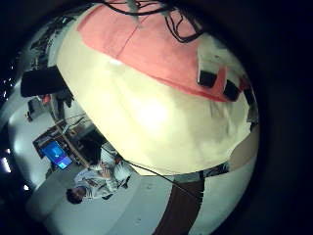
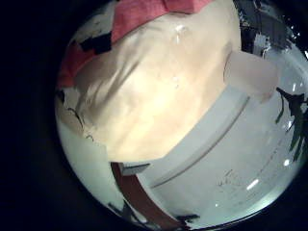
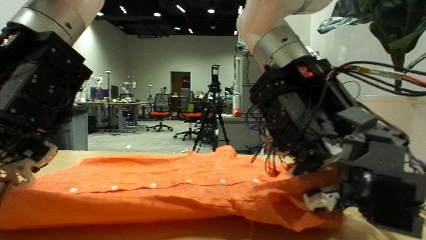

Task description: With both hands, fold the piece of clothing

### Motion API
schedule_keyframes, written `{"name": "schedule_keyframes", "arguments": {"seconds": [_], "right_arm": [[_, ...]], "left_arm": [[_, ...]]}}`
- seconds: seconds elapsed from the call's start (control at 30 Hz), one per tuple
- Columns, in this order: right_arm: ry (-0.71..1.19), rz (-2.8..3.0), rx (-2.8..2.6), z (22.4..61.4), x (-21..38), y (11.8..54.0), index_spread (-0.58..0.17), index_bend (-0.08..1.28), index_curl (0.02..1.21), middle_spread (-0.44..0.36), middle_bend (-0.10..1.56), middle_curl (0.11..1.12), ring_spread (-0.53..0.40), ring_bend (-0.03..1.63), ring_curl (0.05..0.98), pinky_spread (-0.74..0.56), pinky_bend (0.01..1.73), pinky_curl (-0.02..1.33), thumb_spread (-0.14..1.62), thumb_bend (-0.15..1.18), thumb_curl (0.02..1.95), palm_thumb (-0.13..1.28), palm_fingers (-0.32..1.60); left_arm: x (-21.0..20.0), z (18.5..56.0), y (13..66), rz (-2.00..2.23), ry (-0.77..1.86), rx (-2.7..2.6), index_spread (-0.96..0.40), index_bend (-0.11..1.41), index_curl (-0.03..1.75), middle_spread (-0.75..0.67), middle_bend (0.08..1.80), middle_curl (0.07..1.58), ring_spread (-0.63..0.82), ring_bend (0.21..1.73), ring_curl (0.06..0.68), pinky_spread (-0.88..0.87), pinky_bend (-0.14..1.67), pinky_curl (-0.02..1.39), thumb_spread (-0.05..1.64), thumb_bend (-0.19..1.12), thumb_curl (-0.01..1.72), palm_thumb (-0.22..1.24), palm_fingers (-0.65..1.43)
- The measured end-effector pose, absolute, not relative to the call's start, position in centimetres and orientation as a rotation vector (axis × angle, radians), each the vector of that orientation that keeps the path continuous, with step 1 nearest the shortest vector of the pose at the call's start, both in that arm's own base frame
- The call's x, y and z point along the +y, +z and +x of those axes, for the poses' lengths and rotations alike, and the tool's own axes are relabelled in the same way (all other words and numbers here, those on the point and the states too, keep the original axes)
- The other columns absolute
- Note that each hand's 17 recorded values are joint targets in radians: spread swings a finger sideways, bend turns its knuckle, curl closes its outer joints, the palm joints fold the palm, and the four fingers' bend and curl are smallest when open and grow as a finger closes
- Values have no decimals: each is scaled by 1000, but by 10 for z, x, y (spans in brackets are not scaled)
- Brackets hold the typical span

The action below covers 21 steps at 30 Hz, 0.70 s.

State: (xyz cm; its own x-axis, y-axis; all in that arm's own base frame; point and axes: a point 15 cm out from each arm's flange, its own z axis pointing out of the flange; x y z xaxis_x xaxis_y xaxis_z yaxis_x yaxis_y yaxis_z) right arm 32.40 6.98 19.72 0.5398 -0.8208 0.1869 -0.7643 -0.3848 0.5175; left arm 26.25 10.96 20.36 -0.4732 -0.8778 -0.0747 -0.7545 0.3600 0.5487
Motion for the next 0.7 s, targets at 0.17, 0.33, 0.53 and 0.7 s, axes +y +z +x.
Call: {"name": "schedule_keyframes", "arguments": {"seconds": [0.17, 0.33, 0.53, 0.7], "right_arm": [[-146, 2224, -1307, 300, 64, 243, -276, 1034, 710, -123, 1220, 764, -227, 1276, 664, -292, 1231, 735, 1194, 25, 513, 1069, 1120], [-135, 2258, -1334, 284, 61, 280, -272, 1044, 739, -120, 1241, 764, -228, 1292, 682, -277, 1238, 767, 1224, 10, 528, 1071, 1096], [-57, 2332, -1402, 299, 69, 335, -270, 1043, 765, -117, 1258, 763, -230, 1303, 699, -270, 1237, 800, 1240, -6, 544, 1070, 1085], [15, 2383, -1472, 335, 80, 371, -272, 1048, 787, -117, 1273, 765, -227, 1315, 715, -261, 1227, 838, 1244, 1, 564, 1104, 1072]], "left_arm": [[109, 244, 226, 1411, -783, -2365, -646, 342, 773, -518, 1058, 538, -558, 893, 438, -775, 903, 437, 1059, -6, 889, 781, 1172], [110, 245, 272, 1418, -764, -2383, -650, 333, 781, -518, 1057, 537, -561, 893, 439, -773, 908, 438, 1060, -10, 894, 766, 1174], [112, 258, 316, 1442, -736, -2415, -654, 325, 790, -518, 1056, 535, -568, 891, 439, -768, 915, 442, 1060, -7, 898, 760, 1176], [115, 293, 342, 1489, -706, -2461, -657, 318, 796, -519, 1057, 534, -568, 897, 442, -766, 914, 442, 1067, -7, 900, 752, 1179]]}}
